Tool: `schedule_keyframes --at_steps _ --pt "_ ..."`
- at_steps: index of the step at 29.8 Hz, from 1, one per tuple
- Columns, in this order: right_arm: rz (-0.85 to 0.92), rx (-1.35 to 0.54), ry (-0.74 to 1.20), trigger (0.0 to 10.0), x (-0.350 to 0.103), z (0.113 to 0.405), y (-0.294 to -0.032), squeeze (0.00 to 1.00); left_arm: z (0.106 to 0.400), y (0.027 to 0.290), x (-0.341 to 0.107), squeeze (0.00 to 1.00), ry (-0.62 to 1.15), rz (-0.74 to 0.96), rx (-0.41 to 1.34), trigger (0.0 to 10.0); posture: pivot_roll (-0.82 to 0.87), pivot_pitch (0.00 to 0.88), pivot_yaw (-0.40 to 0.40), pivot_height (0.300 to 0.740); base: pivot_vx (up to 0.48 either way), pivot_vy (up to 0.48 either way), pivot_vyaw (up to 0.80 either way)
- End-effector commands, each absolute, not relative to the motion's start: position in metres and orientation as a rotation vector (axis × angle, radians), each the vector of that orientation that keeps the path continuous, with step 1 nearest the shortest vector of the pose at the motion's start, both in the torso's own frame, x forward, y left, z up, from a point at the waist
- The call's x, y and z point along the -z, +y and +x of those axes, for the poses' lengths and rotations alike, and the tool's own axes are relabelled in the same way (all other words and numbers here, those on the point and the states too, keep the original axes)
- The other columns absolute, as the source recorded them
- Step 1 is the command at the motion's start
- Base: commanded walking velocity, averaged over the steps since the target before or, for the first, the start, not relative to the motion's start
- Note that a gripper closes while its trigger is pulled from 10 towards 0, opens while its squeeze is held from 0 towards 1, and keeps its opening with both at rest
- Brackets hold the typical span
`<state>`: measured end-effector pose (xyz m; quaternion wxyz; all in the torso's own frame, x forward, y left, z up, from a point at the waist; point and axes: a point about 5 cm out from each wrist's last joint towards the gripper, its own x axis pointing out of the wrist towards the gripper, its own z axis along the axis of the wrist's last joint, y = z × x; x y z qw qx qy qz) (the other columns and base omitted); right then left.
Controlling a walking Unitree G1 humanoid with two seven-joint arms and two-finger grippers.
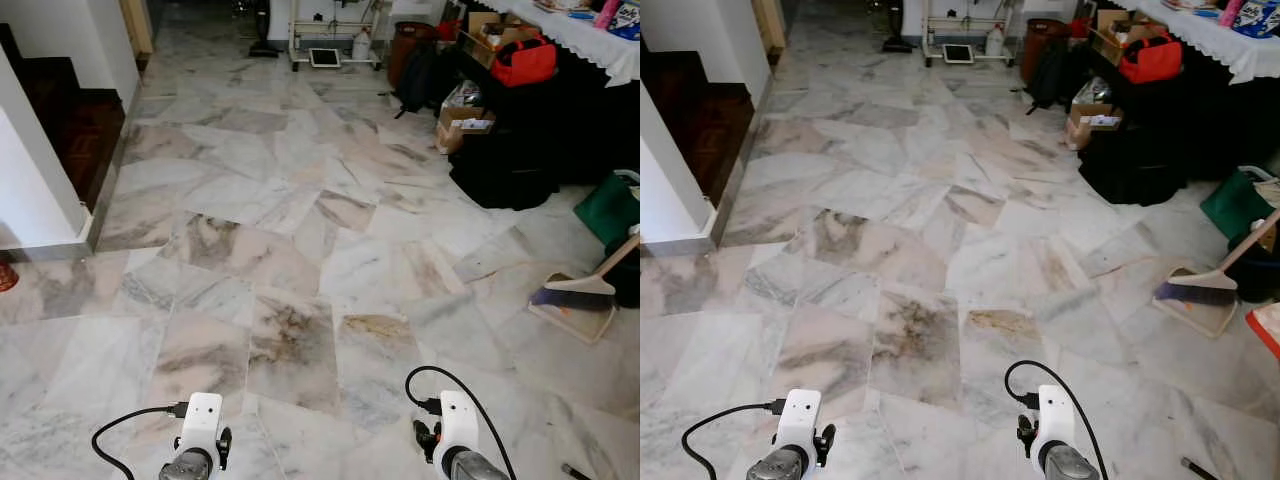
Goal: Setting the table
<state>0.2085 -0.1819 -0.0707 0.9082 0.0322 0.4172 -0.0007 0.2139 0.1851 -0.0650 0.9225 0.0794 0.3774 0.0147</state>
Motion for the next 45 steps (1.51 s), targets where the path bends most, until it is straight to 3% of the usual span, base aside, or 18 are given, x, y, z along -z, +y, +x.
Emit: schedule_keyframes --at_steps 1,15,45 --pt "0.078 0.019 0.865 10.0 0.0713 0.2073 -0.1834 0.0 0.2087 0.1859 0.068 0.0 0.79 0.188 -0.024 10.0 0.1 0.072 -0.067 0.74 0.0 -0.292 -0.68" --pt "0.083 0.021 0.873 10.0 0.0731 0.2048 -0.1804 0.0 0.2081 0.1905 0.0678 0.0 0.794 0.237 -0.019 10.0 0.11 0.06 -0.051 0.74 0.0 -0.418 -0.68" --pt "0.101 0.041 0.873 10.0 0.0732 0.205 -0.1798 0.0 0.2096 0.1899 0.0669 0.0 0.787 0.23 -0.014 10.0 0.11 0.08 -0.052 0.74 0.0 0.0 -0.68"
